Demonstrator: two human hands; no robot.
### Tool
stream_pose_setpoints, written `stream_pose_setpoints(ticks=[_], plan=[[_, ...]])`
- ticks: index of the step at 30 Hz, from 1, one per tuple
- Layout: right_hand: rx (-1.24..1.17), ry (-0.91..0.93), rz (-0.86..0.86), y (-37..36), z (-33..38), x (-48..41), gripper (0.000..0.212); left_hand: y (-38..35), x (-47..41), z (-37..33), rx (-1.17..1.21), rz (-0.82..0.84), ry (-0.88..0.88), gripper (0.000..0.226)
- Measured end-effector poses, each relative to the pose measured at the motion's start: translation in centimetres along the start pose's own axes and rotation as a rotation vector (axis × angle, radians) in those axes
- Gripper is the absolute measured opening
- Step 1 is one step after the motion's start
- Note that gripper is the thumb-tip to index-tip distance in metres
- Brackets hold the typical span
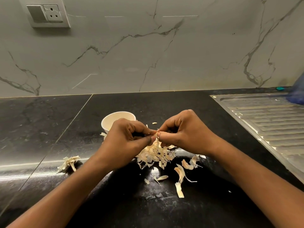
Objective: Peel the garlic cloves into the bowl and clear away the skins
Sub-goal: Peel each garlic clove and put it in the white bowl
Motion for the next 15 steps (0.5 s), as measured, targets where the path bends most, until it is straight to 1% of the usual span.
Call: stream_pose_setpoints(ticks=[4,6,11,15], plan=[[0.018,0.046,-0.073,-0.26,0.17,0.00,0.011,0.07,-0.14,0.17,0.072,-0.008,0.022,0.015],[-0.008,0.041,-0.094,-0.25,0.10,-0.07,0.009,0.13,-0.11,0.10,0.103,-0.016,0.018,0.017],[-0.267,-0.076,-0.057,0.45,-0.37,-0.20,0.010,0.38,-0.17,-0.28,0.261,-0.071,0.050,0.019],[-0.301,-0.097,-0.007,0.32,-0.46,-0.20,0.012,0.32,-0.25,-0.44,0.270,-0.081,0.051,0.021]])
Point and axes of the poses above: each hand's wrist, its own x-axis away from the middle knuckle, its own y-axis out of the back of the hand, z = x × y, the point moved 4 cm from there along -x, towards the middle knuckle, and after that the axes turned 8 degrees about x, right-handed, at the moved point
